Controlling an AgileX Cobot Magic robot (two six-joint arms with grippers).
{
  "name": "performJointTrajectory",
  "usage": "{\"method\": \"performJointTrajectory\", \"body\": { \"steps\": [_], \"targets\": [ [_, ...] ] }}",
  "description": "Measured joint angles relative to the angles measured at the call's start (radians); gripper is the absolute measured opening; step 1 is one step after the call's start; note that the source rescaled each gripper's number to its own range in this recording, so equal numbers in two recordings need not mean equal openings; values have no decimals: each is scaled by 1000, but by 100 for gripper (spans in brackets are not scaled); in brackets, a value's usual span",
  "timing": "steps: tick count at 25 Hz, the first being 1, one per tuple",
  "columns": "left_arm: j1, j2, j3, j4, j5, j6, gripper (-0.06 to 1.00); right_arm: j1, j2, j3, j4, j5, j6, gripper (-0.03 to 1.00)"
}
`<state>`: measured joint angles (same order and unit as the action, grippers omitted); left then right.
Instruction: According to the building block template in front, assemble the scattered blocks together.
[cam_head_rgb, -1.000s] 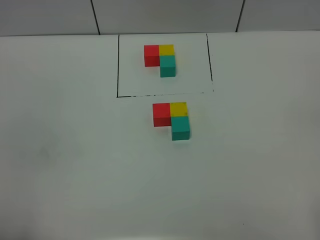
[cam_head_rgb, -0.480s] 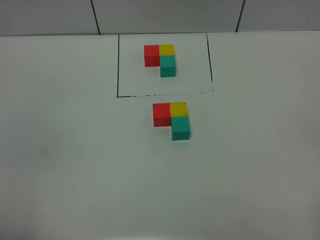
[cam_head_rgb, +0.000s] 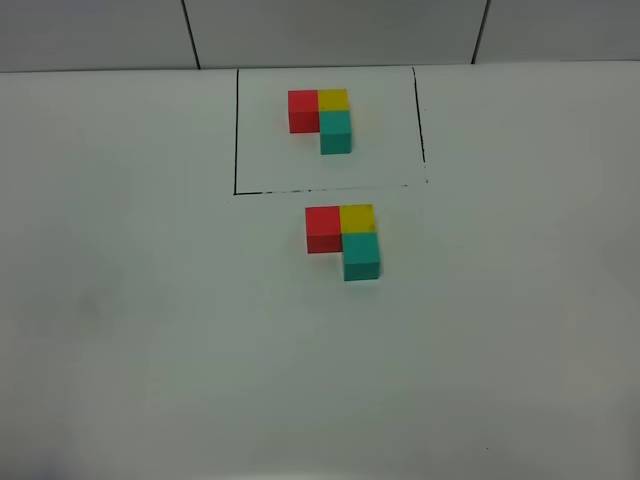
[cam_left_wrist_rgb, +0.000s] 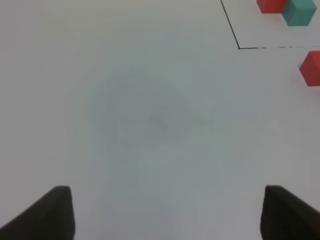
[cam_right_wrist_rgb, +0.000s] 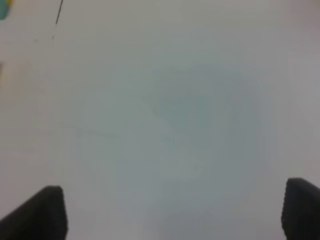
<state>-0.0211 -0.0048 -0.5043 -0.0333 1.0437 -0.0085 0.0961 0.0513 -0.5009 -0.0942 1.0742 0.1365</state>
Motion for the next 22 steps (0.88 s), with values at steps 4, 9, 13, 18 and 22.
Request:
{"method": "performJointTrajectory", "body": {
  "steps": [4,9,13,18,22],
  "targets": [
    [0,0,0,0,0,0,93,0,0,0,0,-5,0,76],
    [0,0,0,0,0,0,93,0,0,0,0,-7,0,76],
    [0,0,0,0,0,0,93,0,0,1,0,-7,0,76],
    [0,0,0,0,0,0,93,-3,0,1,0,-8,1,76],
    [0,0,0,0,0,0,93,-61,0,1,0,-8,1,76]
  ]
}}
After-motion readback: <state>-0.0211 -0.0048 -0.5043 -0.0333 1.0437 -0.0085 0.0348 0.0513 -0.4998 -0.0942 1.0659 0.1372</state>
